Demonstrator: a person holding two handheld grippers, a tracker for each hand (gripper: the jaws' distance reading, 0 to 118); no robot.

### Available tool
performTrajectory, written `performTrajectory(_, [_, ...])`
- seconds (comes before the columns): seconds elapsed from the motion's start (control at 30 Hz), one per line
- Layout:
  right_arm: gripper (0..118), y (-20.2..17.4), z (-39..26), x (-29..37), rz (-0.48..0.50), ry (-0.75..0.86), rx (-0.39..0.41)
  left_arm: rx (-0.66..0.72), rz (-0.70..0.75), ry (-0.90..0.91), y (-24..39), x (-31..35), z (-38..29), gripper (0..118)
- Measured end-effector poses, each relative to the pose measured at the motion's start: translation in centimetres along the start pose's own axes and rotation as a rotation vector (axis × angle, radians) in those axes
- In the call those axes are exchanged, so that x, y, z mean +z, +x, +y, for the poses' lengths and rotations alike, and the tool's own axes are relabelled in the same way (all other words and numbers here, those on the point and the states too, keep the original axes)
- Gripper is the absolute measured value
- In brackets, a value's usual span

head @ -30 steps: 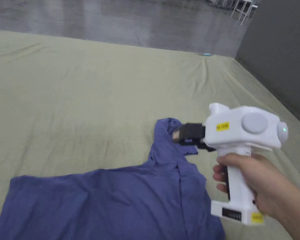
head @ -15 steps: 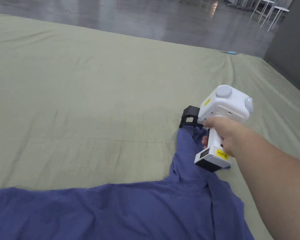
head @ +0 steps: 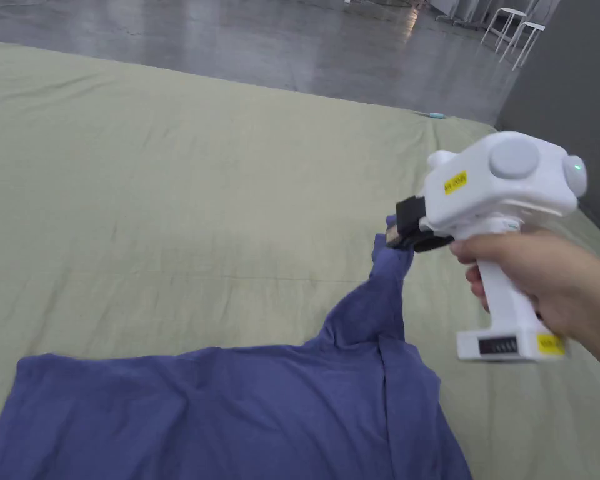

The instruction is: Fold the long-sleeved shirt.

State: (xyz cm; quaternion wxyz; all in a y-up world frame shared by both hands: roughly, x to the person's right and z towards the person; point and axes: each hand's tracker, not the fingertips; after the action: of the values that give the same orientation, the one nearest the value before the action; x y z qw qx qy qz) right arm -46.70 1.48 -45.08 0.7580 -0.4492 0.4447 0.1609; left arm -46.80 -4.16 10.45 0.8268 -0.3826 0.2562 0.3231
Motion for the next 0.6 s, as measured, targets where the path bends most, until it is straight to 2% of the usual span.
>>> performTrajectory(0.1, [3,-1.6,-6.7,4.5,0.003,-0.005,0.002,0.014,-0.01,0.012,0.2,1.1,-0.5,0])
performTrajectory(0.2, [3,-2.0,-13.4,5.5,0.012,-0.067,-0.023,0.01,-0.014,0.023,0.5,2.1,-1.0,0])
performTrajectory(0.3, [3,-1.6,-18.6,3.0,-0.025,-0.162,-0.014,0.002,-0.02,0.035,1.0,2.9,-1.5,0])
performTrajectory(0.4, [3,-1.5,-23.5,-0.5,-0.041,-0.246,-0.108,0.007,-0.029,0.037,1.3,3.7,-1.9,0])
performTrajectory(0.47, [3,-1.2,-25.6,-3.1,-0.065,-0.286,-0.127,0.018,-0.029,0.036,0.9,4.0,-2.6,0])
performTrajectory(0.53, [3,-1.0,-26.3,-3.6,-0.068,-0.174,-0.154,0.027,-0.035,0.034,0.9,4.5,-3.0,0])
performTrajectory(0.57, [3,-1.4,-26.2,-3.1,-0.067,-0.167,-0.126,0.029,-0.036,0.036,0.9,4.7,-3.1,0])
performTrajectory(0.6, [4,-1.3,-25.9,-3.2,-0.07,-0.189,-0.135,0.027,-0.037,0.037,0.9,5.1,-3.1,0])
